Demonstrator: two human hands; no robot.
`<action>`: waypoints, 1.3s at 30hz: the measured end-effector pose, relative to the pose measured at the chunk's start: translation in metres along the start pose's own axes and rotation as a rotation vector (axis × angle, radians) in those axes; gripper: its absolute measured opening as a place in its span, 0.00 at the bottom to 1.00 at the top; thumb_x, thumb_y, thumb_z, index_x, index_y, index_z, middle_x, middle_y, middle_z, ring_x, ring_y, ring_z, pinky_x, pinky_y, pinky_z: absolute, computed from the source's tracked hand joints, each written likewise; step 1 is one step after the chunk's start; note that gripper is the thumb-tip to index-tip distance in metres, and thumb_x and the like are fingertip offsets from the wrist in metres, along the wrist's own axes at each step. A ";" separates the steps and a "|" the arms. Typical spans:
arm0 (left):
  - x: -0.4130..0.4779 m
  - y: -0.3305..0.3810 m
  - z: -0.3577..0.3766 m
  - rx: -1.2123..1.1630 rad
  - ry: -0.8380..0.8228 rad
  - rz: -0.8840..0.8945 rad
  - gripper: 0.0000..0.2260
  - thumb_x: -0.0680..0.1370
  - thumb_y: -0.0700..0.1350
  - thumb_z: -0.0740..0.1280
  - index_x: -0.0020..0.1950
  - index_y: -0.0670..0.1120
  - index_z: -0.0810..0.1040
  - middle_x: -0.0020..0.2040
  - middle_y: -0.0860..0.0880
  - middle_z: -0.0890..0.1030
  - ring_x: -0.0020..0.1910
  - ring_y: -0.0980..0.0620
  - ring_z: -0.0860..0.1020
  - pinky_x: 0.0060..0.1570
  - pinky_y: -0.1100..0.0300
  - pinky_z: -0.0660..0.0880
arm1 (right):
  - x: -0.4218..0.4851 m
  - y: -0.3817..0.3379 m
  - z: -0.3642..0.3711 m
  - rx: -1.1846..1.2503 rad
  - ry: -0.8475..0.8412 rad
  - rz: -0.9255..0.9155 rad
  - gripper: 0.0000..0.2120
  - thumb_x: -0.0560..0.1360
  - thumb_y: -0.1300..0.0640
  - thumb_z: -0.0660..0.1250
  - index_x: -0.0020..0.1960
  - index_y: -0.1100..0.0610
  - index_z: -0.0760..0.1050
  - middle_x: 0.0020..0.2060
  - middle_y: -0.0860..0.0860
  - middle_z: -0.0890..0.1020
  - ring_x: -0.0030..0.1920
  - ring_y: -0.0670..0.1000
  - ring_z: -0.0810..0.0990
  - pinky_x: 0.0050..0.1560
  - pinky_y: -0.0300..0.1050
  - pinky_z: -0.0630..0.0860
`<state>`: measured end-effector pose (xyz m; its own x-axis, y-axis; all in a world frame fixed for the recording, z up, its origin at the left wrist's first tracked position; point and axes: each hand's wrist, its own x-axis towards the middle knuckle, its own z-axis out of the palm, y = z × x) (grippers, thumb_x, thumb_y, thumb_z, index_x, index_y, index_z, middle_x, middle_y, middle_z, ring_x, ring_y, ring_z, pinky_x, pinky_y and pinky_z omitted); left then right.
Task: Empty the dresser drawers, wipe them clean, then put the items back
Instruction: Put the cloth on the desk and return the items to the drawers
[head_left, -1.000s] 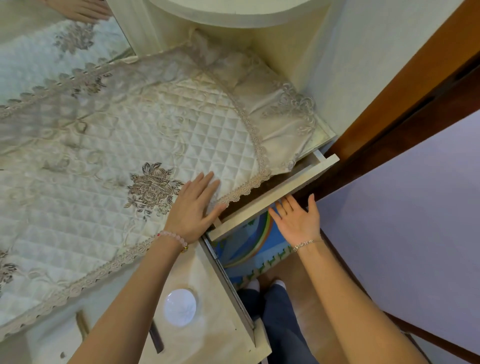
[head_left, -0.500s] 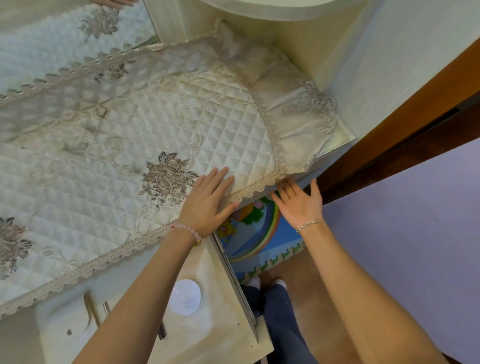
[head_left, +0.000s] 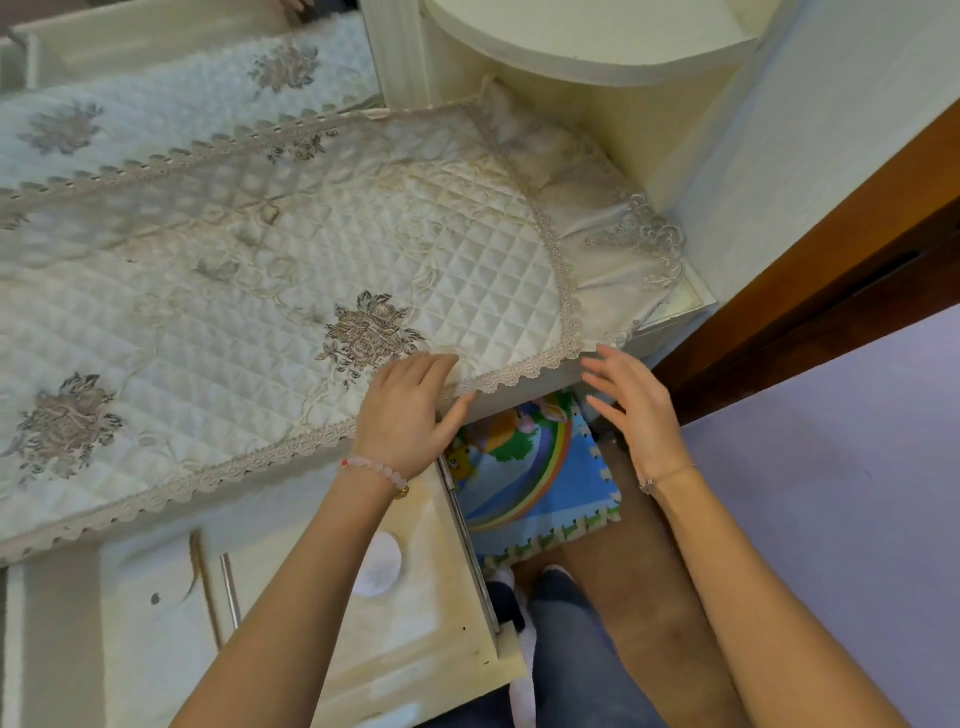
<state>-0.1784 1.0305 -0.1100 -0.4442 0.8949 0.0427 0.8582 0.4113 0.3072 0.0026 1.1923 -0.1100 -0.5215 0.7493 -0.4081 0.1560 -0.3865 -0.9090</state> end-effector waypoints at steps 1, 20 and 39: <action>-0.006 0.003 -0.004 0.014 0.029 -0.018 0.23 0.77 0.57 0.55 0.61 0.42 0.76 0.56 0.46 0.80 0.57 0.44 0.77 0.59 0.50 0.70 | -0.002 -0.004 0.002 -0.088 -0.023 -0.060 0.15 0.80 0.56 0.58 0.65 0.56 0.70 0.60 0.53 0.77 0.60 0.47 0.75 0.62 0.43 0.72; -0.127 0.108 0.006 0.081 0.293 -0.693 0.21 0.77 0.56 0.56 0.60 0.45 0.77 0.54 0.48 0.81 0.54 0.48 0.78 0.55 0.56 0.70 | -0.023 -0.020 0.028 -1.120 -0.834 -0.843 0.22 0.79 0.52 0.60 0.71 0.54 0.63 0.69 0.50 0.69 0.70 0.49 0.64 0.67 0.34 0.54; -0.251 0.146 0.037 0.109 0.448 -1.170 0.20 0.76 0.54 0.58 0.58 0.43 0.78 0.52 0.47 0.82 0.51 0.47 0.80 0.52 0.54 0.74 | -0.068 0.035 0.078 -1.243 -1.258 -1.120 0.21 0.77 0.54 0.63 0.68 0.59 0.68 0.63 0.54 0.75 0.64 0.53 0.72 0.66 0.44 0.65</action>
<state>0.0676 0.8722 -0.1110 -0.9820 -0.1428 0.1236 -0.1002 0.9486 0.3001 -0.0218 1.0863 -0.1071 -0.8404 -0.5419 0.0078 -0.4873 0.7492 -0.4486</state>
